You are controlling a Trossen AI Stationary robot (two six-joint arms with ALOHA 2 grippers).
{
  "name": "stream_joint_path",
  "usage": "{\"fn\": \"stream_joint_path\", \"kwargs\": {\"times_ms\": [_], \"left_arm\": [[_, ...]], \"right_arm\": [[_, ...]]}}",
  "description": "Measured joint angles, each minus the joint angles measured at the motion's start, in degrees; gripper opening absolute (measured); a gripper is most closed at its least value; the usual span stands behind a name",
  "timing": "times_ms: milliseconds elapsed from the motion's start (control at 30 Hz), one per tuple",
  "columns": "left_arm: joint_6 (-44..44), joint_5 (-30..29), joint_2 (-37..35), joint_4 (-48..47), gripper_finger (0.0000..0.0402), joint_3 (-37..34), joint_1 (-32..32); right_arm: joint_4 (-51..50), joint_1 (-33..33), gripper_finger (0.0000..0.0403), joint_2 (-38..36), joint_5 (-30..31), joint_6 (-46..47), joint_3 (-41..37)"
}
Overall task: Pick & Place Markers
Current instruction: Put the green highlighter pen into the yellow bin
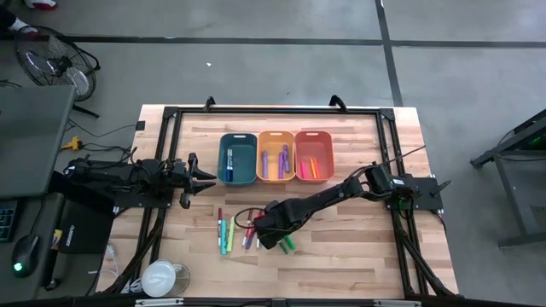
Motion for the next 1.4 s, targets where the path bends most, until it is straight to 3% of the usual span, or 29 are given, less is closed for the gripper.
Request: {"fn": "stream_joint_path", "kwargs": {"times_ms": [333, 600, 1400], "left_arm": [[0.0, 0.0, 0.0, 0.0, 0.0094, 0.0, 0.0], [0.0, 0.0, 0.0, 0.0, 0.0094, 0.0, 0.0], [0.0, 0.0, 0.0, 0.0, 0.0094, 0.0, 0.0]], "right_arm": [[2.5, 0.0, 0.013, -0.1, -0.2, 1.0, -3.7], [1.6, 0.1, 0.0054, -0.1, -0.1, 0.9, -3.8], [-3.2, -0.3, 0.0053, -3.6, 2.1, 1.1, -4.3]]}}
